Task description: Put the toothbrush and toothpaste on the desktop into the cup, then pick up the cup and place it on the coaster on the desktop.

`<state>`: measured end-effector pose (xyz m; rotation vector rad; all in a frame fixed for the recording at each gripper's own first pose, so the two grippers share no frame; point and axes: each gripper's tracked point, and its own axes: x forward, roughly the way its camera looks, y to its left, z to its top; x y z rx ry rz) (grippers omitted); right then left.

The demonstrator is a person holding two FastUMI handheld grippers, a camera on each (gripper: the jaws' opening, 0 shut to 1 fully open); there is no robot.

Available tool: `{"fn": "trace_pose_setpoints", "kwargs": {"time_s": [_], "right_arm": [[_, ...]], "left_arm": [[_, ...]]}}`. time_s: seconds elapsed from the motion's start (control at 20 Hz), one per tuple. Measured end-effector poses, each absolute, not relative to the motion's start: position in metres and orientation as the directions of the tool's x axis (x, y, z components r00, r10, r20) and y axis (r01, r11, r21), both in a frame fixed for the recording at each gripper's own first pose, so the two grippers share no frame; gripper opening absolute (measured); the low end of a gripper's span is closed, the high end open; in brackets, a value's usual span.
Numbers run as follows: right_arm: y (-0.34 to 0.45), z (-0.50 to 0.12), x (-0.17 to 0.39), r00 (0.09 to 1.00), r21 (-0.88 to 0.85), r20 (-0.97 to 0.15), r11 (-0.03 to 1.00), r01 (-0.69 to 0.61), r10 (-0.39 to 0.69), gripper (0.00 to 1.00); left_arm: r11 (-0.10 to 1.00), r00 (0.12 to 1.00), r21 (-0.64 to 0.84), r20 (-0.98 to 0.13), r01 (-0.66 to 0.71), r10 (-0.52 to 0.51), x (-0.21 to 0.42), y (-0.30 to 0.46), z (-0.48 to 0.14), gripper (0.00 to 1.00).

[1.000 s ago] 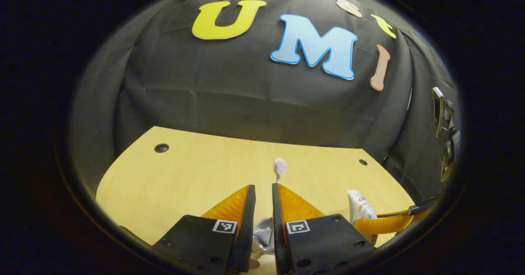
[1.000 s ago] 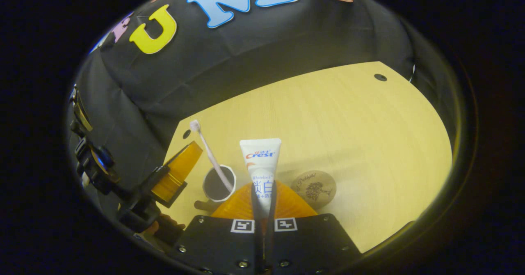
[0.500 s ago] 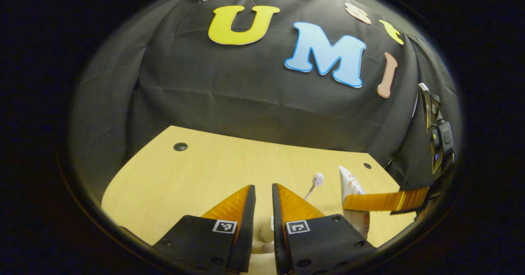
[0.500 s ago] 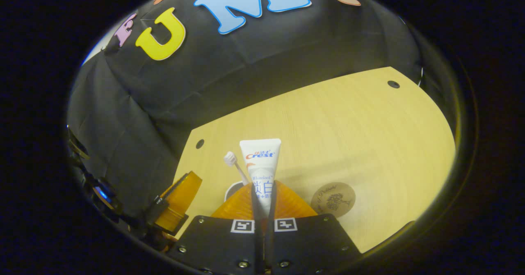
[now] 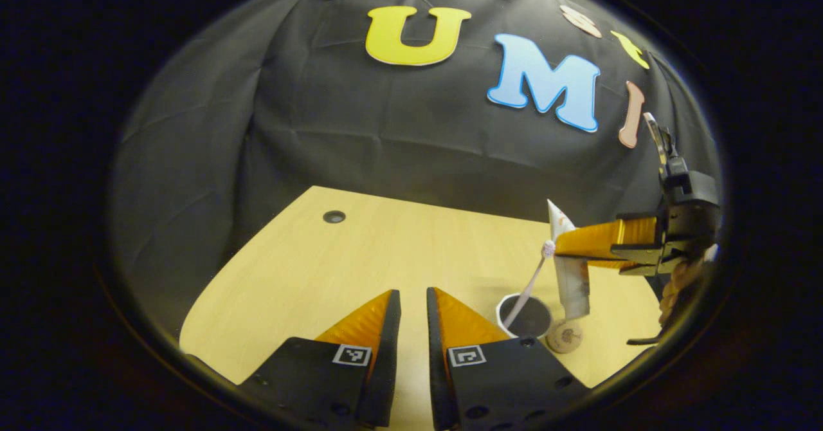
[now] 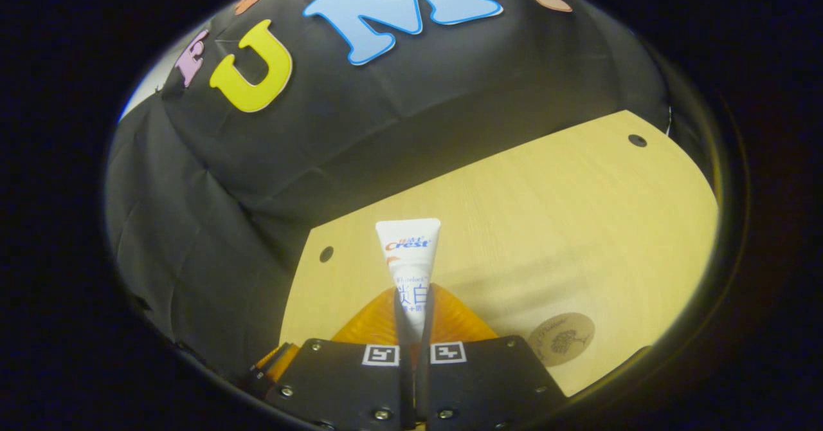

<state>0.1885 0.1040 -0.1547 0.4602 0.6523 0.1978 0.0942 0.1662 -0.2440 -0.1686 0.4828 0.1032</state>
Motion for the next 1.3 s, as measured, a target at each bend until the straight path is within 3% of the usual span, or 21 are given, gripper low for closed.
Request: {"fn": "trace_pose_setpoints", "kwargs": {"time_s": [0.7, 0.8, 0.9, 1.0, 1.1, 1.15, 1.2, 1.3], "right_arm": [[0.136, -0.188, 0.195, 0.872, 0.383, -0.378, 0.910, -0.160, 0.312, 0.06], [0.136, -0.190, 0.198, 0.873, 0.381, -0.373, 0.910, -0.163, 0.313, 0.15], [0.133, -0.190, 0.190, 0.877, 0.359, -0.375, 0.920, -0.160, 0.299, 0.32], [0.129, -0.184, 0.189, 0.885, 0.352, -0.359, 0.921, -0.164, 0.295, 0.59], [0.122, -0.176, 0.189, 0.892, 0.363, -0.351, 0.919, -0.151, 0.285, 0.77], [0.119, -0.173, 0.189, 0.894, 0.368, -0.347, 0.918, -0.149, 0.284, 0.84], [0.115, -0.171, 0.187, 0.896, 0.367, -0.346, 0.919, -0.144, 0.278, 0.86], [0.107, -0.165, 0.185, 0.900, 0.367, -0.341, 0.920, -0.137, 0.271, 0.87]], "left_arm": [[0.985, 0.843, -0.105, -0.535, -0.134, 0.057, 0.052, 0.173, -0.274, 0.30], [0.985, 0.840, -0.107, -0.541, -0.132, 0.054, 0.049, 0.169, -0.278, 0.28], [0.985, 0.839, -0.113, -0.541, -0.128, 0.047, 0.049, 0.163, -0.277, 0.31], [0.987, 0.842, -0.113, -0.538, -0.113, 0.035, 0.050, 0.154, -0.274, 0.30], [0.990, 0.847, -0.110, -0.532, -0.088, 0.016, 0.052, 0.142, -0.270, 0.28], [0.991, 0.848, -0.109, -0.530, -0.076, 0.006, 0.054, 0.137, -0.268, 0.31], [0.992, 0.850, -0.110, -0.527, -0.066, -0.002, 0.055, 0.132, -0.267, 0.27], [0.992, 0.851, -0.117, -0.524, -0.048, -0.020, 0.059, 0.123, -0.261, 0.28]]}}
